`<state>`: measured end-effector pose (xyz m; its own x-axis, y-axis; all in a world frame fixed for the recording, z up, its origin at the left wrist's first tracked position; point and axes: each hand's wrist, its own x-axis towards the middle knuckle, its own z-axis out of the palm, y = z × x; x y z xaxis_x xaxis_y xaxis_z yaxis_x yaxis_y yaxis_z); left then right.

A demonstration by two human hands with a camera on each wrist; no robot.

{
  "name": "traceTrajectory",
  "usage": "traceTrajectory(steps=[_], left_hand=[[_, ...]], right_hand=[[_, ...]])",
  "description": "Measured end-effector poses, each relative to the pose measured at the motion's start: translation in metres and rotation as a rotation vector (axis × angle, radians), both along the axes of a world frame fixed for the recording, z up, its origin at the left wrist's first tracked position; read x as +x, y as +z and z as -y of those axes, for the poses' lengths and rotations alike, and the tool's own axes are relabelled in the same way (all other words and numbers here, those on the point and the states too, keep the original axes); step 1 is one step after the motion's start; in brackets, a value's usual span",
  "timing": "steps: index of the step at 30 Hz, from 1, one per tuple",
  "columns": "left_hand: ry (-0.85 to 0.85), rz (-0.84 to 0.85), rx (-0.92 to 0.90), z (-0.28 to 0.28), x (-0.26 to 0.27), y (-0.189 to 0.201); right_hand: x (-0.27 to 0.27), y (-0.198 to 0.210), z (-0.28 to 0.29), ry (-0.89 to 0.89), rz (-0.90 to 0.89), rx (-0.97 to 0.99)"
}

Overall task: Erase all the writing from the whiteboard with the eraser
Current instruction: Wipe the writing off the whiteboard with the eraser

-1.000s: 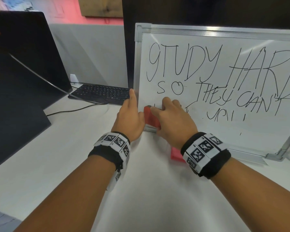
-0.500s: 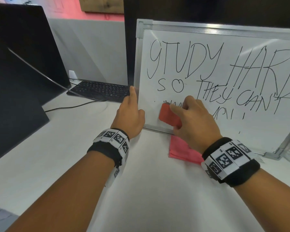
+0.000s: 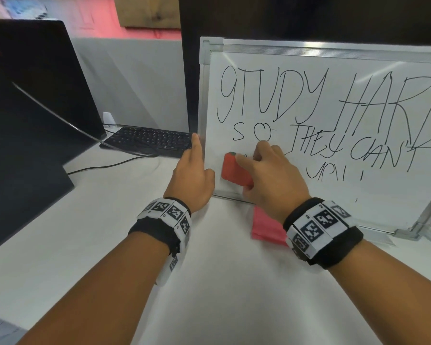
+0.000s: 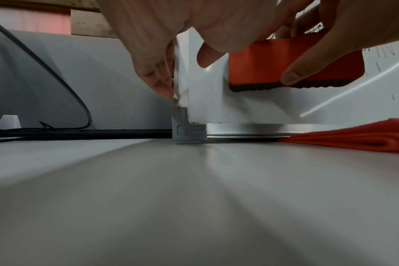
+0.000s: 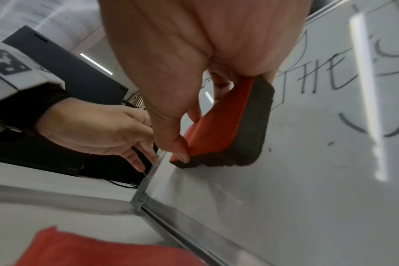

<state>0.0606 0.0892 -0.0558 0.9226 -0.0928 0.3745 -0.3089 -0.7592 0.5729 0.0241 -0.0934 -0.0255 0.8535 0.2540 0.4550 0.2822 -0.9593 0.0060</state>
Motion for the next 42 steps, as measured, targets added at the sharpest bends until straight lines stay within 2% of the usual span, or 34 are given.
traceTrajectory(steps=[13, 16, 21, 25, 29, 36, 42], left_hand=[[-0.015, 0.007, 0.015, 0.000, -0.002, 0.002], [-0.016, 0.109, -0.011, 0.002, -0.005, 0.002], [0.048, 0.281, 0.080, 0.007, -0.009, 0.003], [-0.093, 0.285, 0.155, 0.009, -0.009, 0.000], [-0.229, 0.313, 0.210, 0.008, -0.004, -0.004], [-0.285, 0.348, 0.220, 0.015, 0.001, -0.005], [-0.284, 0.313, 0.167, 0.021, -0.006, 0.000]], right_hand=[[-0.028, -0.002, 0.059, -0.055, 0.046, 0.029], [-0.025, -0.001, 0.053, -0.049, 0.051, 0.026], [-0.014, 0.002, 0.024, -0.014, 0.005, 0.028], [-0.008, 0.003, 0.015, -0.001, -0.014, 0.028], [-0.015, 0.003, 0.037, -0.014, -0.014, 0.026], [-0.040, 0.001, 0.084, -0.066, 0.010, 0.057], [-0.036, -0.002, 0.077, -0.042, 0.006, 0.132]])
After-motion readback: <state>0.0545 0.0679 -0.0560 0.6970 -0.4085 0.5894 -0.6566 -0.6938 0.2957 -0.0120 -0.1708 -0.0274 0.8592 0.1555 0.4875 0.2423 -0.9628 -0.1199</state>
